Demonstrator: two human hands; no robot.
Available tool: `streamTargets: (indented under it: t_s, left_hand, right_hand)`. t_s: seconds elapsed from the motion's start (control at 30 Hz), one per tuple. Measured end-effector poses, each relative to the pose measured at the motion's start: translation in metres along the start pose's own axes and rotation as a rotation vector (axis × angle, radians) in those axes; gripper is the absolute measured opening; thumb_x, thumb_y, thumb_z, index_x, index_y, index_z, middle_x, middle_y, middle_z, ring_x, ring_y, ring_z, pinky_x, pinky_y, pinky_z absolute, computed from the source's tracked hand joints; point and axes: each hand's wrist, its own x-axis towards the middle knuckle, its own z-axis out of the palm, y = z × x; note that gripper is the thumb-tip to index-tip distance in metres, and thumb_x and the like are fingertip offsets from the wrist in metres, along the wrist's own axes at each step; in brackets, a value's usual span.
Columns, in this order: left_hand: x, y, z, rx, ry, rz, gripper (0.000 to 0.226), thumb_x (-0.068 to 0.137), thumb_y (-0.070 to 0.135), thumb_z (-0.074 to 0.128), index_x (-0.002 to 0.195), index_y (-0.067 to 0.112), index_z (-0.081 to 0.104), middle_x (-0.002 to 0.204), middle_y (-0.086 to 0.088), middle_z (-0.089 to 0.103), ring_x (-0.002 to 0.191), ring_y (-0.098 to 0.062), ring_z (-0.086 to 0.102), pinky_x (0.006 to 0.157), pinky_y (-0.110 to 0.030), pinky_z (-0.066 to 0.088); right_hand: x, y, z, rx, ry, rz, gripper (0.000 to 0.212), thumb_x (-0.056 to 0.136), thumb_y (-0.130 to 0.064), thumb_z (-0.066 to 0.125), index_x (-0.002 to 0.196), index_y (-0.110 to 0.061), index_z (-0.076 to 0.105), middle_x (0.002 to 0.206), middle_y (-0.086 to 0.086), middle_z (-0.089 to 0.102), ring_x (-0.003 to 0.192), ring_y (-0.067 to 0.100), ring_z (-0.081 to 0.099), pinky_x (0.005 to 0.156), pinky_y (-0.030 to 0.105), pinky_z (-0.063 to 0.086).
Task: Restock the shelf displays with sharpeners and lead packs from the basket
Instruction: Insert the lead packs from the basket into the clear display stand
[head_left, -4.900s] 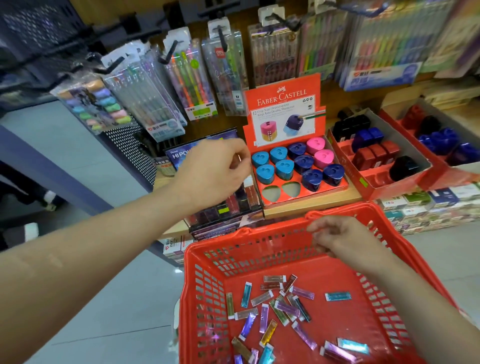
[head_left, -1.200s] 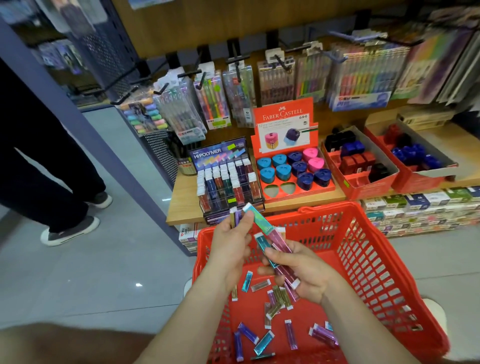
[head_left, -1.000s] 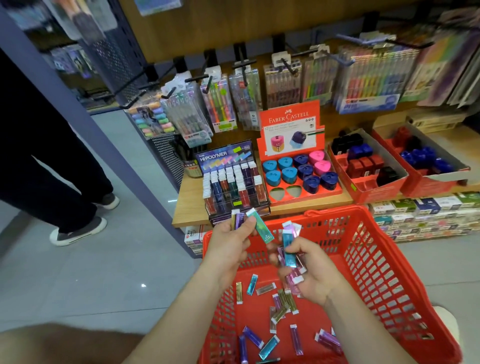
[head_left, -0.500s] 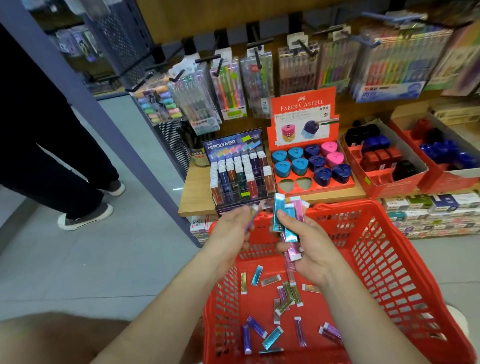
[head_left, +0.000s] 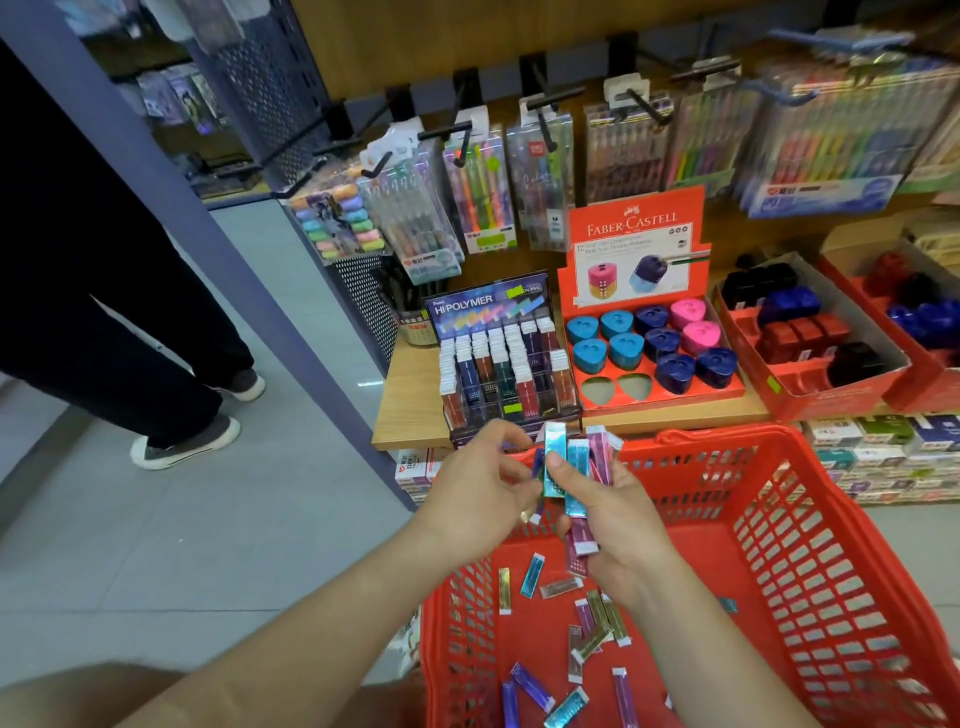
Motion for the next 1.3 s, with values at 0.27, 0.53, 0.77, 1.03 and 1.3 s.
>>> streamTargets:
  t_s: [0.27, 0.53, 0.77, 1.03, 1.3]
  left_hand:
    - [0.028, 0.010, -0.035, -0.088, -0.246, -0.004, 0.057, 0.077, 0.010, 0.078, 0.121, 0.032, 0.048, 0.077, -0.001, 0.059, 0.055, -0.009, 0.056, 0.055, -0.029, 0.052]
    - [0.064, 0.013, -0.048, -0.272, -0.211, -0.122, 0.012, 0.089, 0.013, 0.065, 0.100, 0.009, 0.063, 0.073, -0.010, 0.063, 0.059, -0.014, 0.061, 0.057, -0.024, 0.056]
    - [0.094, 0.013, -0.064, -0.529, -0.076, -0.251, 0.007, 0.085, 0.000, 0.066, 0.090, 0.004, 0.063, 0.073, -0.016, 0.071, 0.059, -0.017, 0.068, 0.057, -0.022, 0.058]
    - [0.139, 0.000, -0.088, -0.150, 0.126, -0.031, 0.008, 0.085, 0.005, 0.068, 0.089, 0.009, 0.063, 0.077, -0.013, 0.073, 0.075, -0.025, 0.072, 0.076, -0.039, 0.060]
    - [0.160, -0.019, -0.064, 0.225, 0.133, 0.141, 0.009, 0.083, 0.011, 0.070, 0.084, 0.015, 0.062, 0.072, 0.000, 0.064, 0.069, -0.015, 0.061, 0.075, -0.032, 0.054]
  right_hand:
    - [0.013, -0.010, 0.010, -0.084, -0.114, 0.026, 0.019, 0.085, -0.012, 0.068, 0.103, -0.011, 0.064, 0.071, 0.001, 0.070, 0.046, 0.012, 0.053, 0.038, 0.020, 0.036]
    - [0.030, -0.007, 0.020, 0.050, -0.149, 0.045, 0.034, 0.074, -0.018, 0.070, 0.106, -0.010, 0.066, 0.079, 0.006, 0.065, 0.053, 0.011, 0.052, 0.037, 0.019, 0.034]
    - [0.039, -0.009, 0.017, 0.138, -0.184, 0.113, 0.035, 0.074, -0.009, 0.068, 0.108, -0.004, 0.065, 0.080, 0.011, 0.067, 0.053, 0.010, 0.056, 0.037, 0.016, 0.036]
    - [0.042, -0.020, 0.004, 0.054, -0.123, 0.098, 0.042, 0.071, -0.005, 0.069, 0.113, 0.000, 0.067, 0.072, 0.007, 0.062, 0.048, 0.011, 0.052, 0.035, 0.018, 0.038]
    - [0.038, -0.031, -0.012, 0.002, -0.050, 0.095, 0.012, 0.069, -0.007, 0.069, 0.079, -0.005, 0.074, 0.065, 0.007, 0.060, 0.045, 0.010, 0.051, 0.034, 0.019, 0.040]
